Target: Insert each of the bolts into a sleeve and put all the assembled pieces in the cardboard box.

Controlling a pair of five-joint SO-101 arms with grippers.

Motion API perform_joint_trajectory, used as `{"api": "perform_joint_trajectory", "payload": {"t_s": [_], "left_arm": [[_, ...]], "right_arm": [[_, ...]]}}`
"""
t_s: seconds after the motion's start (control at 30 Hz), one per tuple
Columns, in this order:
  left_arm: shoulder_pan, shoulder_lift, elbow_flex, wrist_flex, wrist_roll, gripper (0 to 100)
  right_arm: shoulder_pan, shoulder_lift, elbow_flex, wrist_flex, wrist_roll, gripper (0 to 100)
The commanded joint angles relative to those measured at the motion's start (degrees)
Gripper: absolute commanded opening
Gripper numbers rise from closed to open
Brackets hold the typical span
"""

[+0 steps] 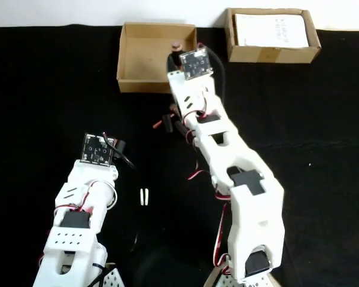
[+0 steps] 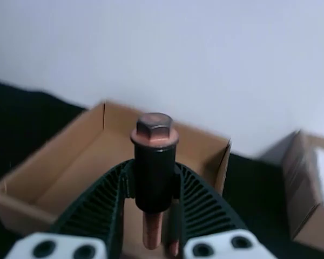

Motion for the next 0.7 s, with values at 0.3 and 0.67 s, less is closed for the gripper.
{"api": "perform_joint_trajectory", "payload": {"t_s": [0.3, 0.67], "left_arm": [[-0.31, -0.04, -0.04, -0.62, -0.18, 1], [-0.22, -0.04, -0.04, -0.62, -0.18, 1]], "right_arm": [[0.48, 6.9, -3.91, -9.71, 0.53, 0.9], [0.48, 8.57, -4.0, -9.89, 0.44, 9.3]]}}
